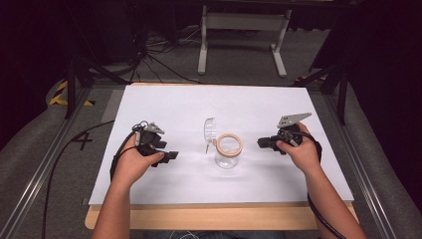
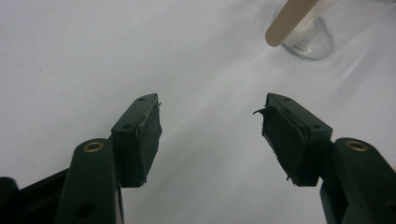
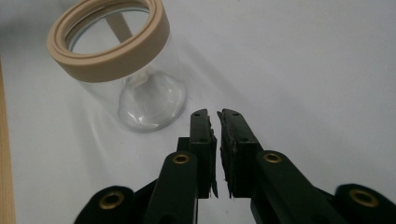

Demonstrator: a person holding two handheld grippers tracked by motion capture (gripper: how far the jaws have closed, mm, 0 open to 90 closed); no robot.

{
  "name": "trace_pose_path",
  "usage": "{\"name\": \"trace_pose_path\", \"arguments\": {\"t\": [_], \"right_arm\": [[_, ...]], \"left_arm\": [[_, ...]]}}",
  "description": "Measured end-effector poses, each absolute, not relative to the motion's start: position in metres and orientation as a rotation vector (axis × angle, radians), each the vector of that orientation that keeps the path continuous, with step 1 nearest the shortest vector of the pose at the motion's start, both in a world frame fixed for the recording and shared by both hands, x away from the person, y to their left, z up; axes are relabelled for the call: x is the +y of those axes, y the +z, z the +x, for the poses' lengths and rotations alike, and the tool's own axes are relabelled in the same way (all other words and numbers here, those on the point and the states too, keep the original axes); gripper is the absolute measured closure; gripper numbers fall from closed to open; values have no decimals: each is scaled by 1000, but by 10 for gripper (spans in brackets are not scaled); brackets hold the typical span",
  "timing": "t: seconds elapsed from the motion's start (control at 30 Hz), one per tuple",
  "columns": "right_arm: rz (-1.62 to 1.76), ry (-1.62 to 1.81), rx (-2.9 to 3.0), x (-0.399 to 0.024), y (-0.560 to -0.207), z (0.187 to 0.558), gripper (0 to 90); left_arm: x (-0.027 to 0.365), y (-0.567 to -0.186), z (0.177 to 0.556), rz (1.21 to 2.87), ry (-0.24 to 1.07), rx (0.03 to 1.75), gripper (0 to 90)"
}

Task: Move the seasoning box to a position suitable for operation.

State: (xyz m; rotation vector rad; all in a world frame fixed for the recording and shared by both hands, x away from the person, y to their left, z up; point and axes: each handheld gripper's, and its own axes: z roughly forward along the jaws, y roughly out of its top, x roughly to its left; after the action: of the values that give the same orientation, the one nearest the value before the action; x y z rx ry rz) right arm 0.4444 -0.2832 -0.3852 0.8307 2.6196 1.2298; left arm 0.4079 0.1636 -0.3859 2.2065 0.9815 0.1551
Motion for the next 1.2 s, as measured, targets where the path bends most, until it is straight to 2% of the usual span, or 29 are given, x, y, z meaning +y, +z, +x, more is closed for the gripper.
{"name": "trace_pose_path", "arguments": {"t": [0.17,0.5,1.2], "right_arm": [[798,1230,2642,-278,-386,444,888],[737,1249,2663,-265,-388,449,890],[669,1224,2771,-229,-419,477,890]], "left_arm": [[162,-381,401,2193,150,966,364],[164,-377,390,2194,153,939,337],[190,-385,371,2174,170,1044,320]]}}
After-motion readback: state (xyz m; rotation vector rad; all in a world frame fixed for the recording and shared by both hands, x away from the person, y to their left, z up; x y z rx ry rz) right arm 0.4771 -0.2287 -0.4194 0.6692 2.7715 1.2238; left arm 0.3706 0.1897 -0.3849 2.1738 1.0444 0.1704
